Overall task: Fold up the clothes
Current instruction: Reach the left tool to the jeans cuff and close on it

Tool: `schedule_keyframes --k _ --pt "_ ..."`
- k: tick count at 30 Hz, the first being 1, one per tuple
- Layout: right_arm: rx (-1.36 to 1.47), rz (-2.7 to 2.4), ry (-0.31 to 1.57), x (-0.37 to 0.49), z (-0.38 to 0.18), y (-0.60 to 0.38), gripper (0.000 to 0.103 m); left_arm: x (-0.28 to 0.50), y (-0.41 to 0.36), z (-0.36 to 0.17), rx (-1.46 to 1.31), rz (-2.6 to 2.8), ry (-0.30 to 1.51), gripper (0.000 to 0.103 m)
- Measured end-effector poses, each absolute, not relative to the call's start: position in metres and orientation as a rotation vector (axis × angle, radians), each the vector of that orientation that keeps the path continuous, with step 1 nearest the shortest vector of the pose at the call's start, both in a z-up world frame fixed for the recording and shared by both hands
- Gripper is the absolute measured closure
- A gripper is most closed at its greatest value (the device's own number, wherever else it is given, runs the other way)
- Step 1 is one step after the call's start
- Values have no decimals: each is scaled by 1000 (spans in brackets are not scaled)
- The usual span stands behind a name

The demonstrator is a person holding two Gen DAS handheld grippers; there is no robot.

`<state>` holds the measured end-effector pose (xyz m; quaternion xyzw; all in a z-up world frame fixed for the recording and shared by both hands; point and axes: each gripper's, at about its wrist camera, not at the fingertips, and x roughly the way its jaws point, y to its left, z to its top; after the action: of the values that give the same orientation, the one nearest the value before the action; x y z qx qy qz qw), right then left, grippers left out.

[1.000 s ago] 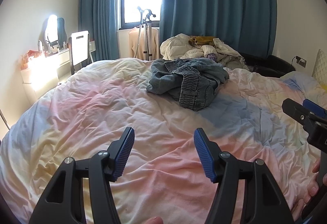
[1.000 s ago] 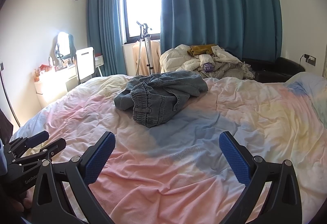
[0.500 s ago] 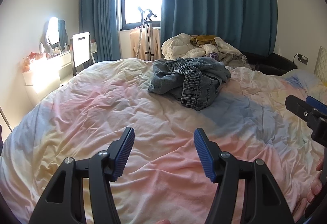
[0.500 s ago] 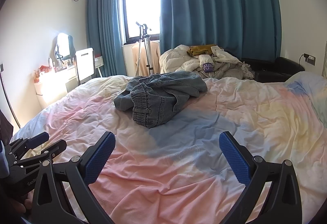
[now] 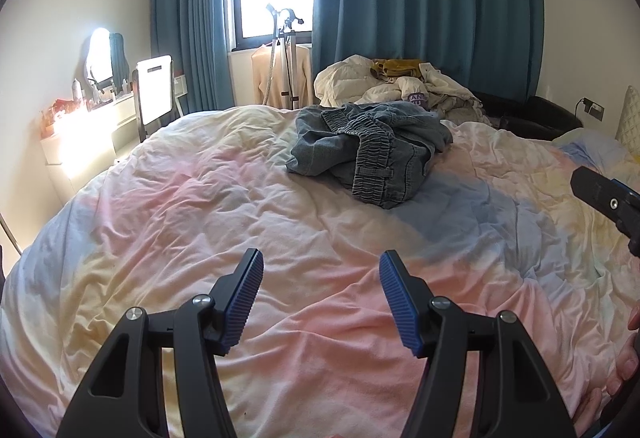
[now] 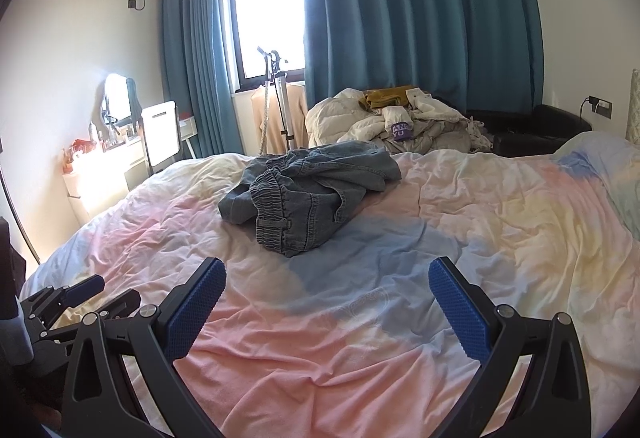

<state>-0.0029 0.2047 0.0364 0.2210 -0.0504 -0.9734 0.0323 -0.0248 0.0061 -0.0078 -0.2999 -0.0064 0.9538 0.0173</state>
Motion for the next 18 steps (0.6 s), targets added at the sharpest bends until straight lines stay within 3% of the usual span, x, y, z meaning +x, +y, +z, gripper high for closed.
schedule_keyframes --k 7,18 --pt "708 -3008 -179 -14 29 217 0 -89 12 -18 -1025 2801 -152 41" --pt "738 -3011 -254 -64 5 235 0 -208 43 -48 -1008 2679 -143 41"
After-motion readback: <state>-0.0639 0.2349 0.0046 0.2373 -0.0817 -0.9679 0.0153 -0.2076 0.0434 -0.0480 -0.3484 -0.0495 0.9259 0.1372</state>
